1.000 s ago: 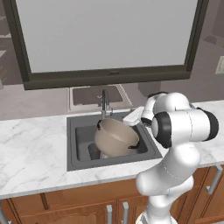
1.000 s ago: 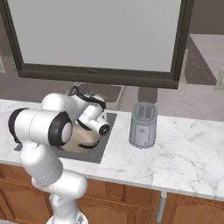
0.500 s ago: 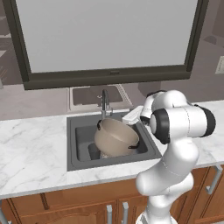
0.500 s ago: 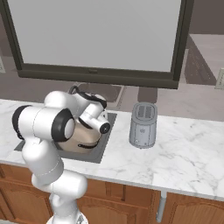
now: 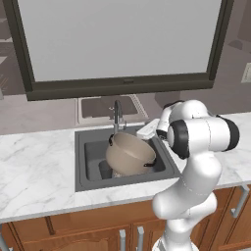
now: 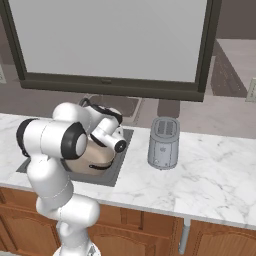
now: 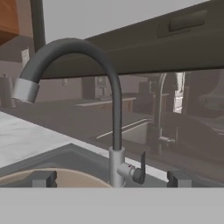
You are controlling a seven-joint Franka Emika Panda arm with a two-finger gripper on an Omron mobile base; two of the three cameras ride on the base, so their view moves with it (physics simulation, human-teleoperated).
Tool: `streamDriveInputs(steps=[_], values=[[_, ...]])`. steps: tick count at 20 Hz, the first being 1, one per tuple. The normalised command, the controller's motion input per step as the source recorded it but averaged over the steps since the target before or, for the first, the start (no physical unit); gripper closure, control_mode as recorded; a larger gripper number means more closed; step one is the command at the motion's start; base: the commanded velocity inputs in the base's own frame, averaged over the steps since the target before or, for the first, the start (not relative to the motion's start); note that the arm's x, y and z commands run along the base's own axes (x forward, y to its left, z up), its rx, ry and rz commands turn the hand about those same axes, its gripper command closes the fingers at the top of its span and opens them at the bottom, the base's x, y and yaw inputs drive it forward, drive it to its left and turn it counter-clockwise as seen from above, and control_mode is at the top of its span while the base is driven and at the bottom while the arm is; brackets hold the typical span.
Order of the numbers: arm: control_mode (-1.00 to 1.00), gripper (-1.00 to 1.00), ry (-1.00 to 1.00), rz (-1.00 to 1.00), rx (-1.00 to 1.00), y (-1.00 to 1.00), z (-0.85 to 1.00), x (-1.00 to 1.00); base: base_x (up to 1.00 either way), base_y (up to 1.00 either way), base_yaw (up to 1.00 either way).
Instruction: Pick the pot and glass cup and place them in the sink. Then turn on the water.
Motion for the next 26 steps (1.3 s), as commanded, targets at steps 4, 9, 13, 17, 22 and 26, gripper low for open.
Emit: streamDriveInputs(steps=[4, 9, 13, 17, 22, 26], values=[[-1.0, -1.0, 0.01, 0.0, 0.0, 0.0, 0.0, 0.06, 0.0, 0.0, 0.0], [-1.0, -1.0, 0.02, 0.0, 0.0, 0.0, 0.0, 0.06, 0.0, 0.0, 0.0], [-1.0, -1.0, 0.02, 0.0, 0.0, 0.0, 0.0, 0.06, 0.0, 0.0, 0.0], [-1.0, -1.0, 0.02, 0.0, 0.0, 0.0, 0.0, 0.06, 0.0, 0.0, 0.0], [-1.0, -1.0, 0.02, 0.0, 0.0, 0.0, 0.0, 0.08, 0.0, 0.0, 0.0], [-1.0, -1.0, 0.01, 0.0, 0.0, 0.0, 0.0, 0.21, 0.0, 0.0, 0.0]])
